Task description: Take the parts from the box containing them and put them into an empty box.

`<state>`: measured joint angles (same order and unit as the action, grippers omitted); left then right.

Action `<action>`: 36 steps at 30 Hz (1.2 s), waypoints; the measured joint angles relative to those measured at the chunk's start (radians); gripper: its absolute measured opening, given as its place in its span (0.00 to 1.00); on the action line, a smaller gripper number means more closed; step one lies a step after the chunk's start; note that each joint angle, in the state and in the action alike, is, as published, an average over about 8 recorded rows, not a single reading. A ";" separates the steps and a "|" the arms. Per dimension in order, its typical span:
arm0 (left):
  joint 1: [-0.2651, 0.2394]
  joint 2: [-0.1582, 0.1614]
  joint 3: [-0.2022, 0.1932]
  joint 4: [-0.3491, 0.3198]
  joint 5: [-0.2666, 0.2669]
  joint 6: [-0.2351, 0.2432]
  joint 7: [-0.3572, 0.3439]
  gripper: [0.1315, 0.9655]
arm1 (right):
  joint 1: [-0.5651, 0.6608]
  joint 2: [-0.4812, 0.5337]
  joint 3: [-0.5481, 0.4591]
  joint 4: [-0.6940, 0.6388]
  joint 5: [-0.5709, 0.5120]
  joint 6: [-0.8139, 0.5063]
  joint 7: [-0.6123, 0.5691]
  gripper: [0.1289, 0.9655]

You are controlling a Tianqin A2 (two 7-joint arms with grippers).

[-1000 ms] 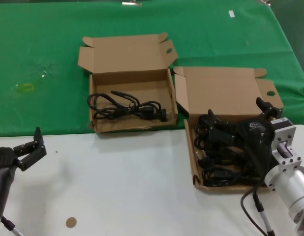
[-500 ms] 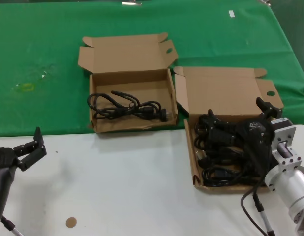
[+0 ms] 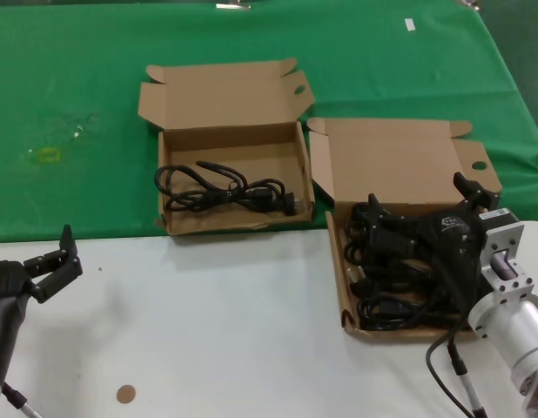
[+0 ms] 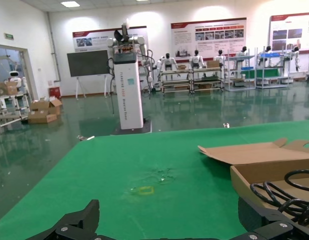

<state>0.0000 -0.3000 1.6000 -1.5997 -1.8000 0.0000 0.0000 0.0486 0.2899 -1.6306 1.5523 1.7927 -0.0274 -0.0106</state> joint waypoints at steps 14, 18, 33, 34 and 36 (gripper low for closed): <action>0.000 0.000 0.000 0.000 0.000 0.000 0.000 1.00 | 0.000 0.000 0.000 0.000 0.000 0.000 0.000 1.00; 0.000 0.000 0.000 0.000 0.000 0.000 0.000 1.00 | 0.000 0.000 0.000 0.000 0.000 0.000 0.000 1.00; 0.000 0.000 0.000 0.000 0.000 0.000 0.000 1.00 | 0.000 0.000 0.000 0.000 0.000 0.000 0.000 1.00; 0.000 0.000 0.000 0.000 0.000 0.000 0.000 1.00 | 0.000 0.000 0.000 0.000 0.000 0.000 0.000 1.00; 0.000 0.000 0.000 0.000 0.000 0.000 0.000 1.00 | 0.000 0.000 0.000 0.000 0.000 0.000 0.000 1.00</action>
<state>0.0000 -0.3000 1.6000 -1.5997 -1.8000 0.0000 -0.0001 0.0486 0.2899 -1.6306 1.5523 1.7927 -0.0274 -0.0106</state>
